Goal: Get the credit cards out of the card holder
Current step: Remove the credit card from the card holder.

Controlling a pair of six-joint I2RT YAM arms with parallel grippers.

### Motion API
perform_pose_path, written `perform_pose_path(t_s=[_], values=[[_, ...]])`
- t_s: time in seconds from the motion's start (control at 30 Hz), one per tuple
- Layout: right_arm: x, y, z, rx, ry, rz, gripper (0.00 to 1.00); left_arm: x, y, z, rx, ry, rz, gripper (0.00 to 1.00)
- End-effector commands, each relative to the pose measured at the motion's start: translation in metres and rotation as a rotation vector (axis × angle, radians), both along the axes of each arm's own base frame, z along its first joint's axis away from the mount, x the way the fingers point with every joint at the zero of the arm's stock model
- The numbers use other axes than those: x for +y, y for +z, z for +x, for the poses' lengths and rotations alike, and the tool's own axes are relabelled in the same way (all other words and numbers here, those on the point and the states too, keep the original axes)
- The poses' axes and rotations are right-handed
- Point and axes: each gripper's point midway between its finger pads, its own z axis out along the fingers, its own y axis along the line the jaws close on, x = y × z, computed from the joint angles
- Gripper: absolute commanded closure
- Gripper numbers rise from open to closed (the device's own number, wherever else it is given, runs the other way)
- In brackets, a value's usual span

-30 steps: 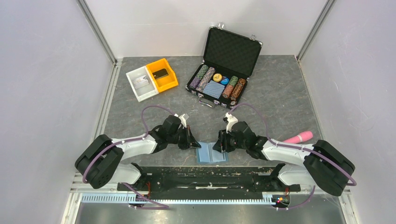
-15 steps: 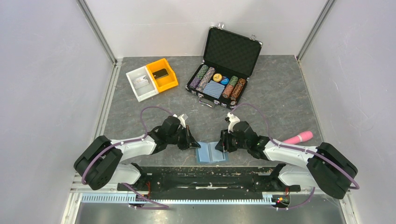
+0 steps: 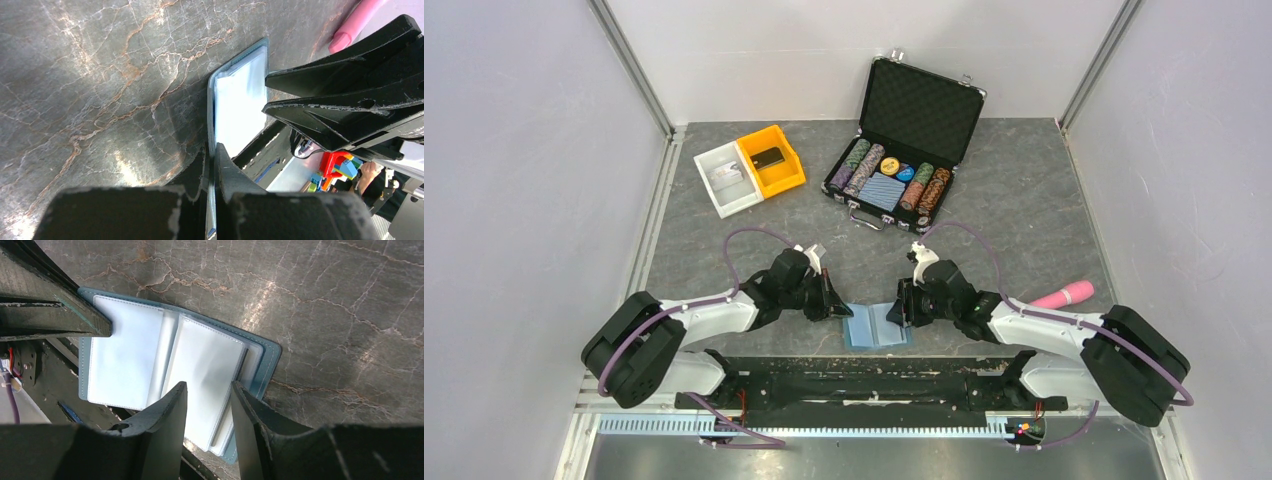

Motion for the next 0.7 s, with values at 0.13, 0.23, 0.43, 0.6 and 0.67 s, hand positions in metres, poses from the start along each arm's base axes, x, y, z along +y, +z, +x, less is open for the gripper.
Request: perform_pose_path(t_s=[0.13, 0.23, 0.43, 0.6, 0.67], values=[[0.018, 0.015, -0.002, 0.029, 0.013, 0.108, 0.60, -0.002, 0.006, 0.007, -0.024, 0.032, -0.022, 0.98], [0.028, 0.022, -0.006, 0.049, 0.032, 0.186, 0.60, -0.002, 0.006, 0.008, -0.025, 0.034, -0.023, 0.98], [0.036, 0.032, -0.007, 0.036, 0.042, 0.258, 0.60, -0.003, 0.006, 0.007, -0.022, 0.033, -0.023, 0.98], [0.045, 0.042, -0.012, 0.045, 0.068, 0.344, 0.60, -0.003, 0.004, 0.007, -0.015, 0.034, -0.020, 0.98], [0.048, 0.044, -0.015, 0.054, 0.079, 0.365, 0.60, -0.003, 0.005, 0.008, -0.015, 0.038, -0.025, 0.97]])
